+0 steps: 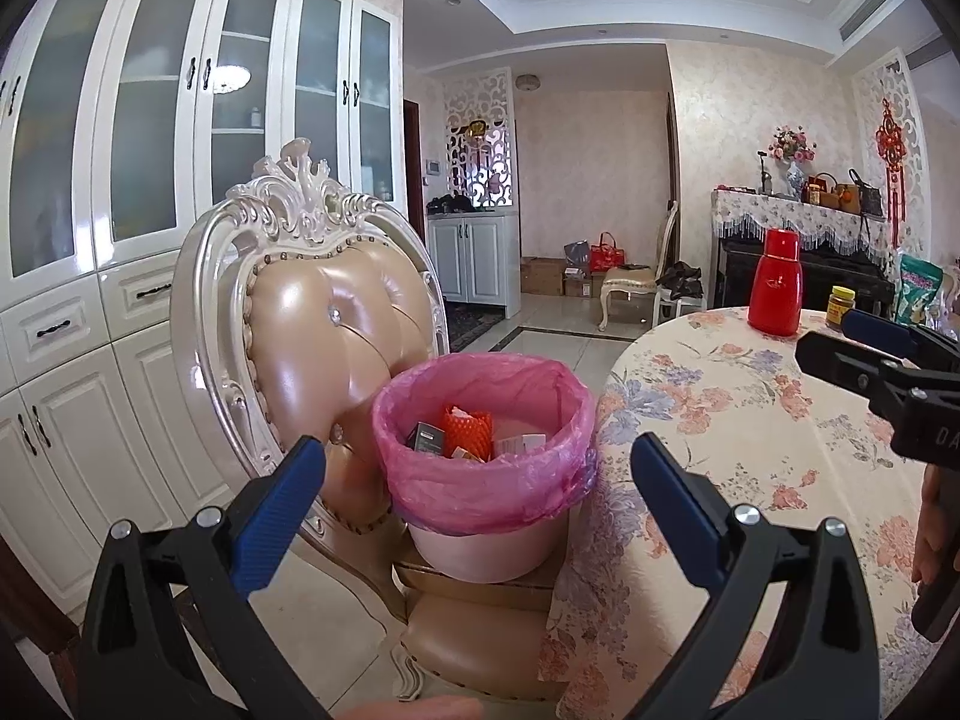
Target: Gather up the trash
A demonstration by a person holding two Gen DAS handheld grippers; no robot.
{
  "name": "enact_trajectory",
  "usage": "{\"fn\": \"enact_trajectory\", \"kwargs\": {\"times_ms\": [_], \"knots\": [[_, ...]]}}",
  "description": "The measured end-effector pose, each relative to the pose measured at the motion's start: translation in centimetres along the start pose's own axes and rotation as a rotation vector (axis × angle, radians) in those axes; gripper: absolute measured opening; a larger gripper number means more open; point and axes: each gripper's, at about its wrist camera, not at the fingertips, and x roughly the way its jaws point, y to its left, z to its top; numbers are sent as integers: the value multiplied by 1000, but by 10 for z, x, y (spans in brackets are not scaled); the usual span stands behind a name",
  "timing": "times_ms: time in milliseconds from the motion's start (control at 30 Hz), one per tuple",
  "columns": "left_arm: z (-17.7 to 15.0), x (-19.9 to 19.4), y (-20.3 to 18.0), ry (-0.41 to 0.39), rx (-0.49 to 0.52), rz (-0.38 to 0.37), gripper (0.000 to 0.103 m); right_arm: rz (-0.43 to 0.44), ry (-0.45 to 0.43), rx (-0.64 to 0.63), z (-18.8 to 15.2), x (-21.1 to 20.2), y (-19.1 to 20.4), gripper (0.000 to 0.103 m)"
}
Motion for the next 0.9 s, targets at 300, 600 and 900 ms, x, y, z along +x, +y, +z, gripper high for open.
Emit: {"fn": "enact_trajectory", "kwargs": {"times_ms": [300,600,900], "knots": [[0,-1,1,-5,4,3,99,1,-4,-2,1,-1,1,85],[-2,6,2,32,-10,-3,99,1,0,-7,1,-2,3,85],[-5,10,3,44,-11,-4,99,2,10,-12,0,0,5,85]]}}
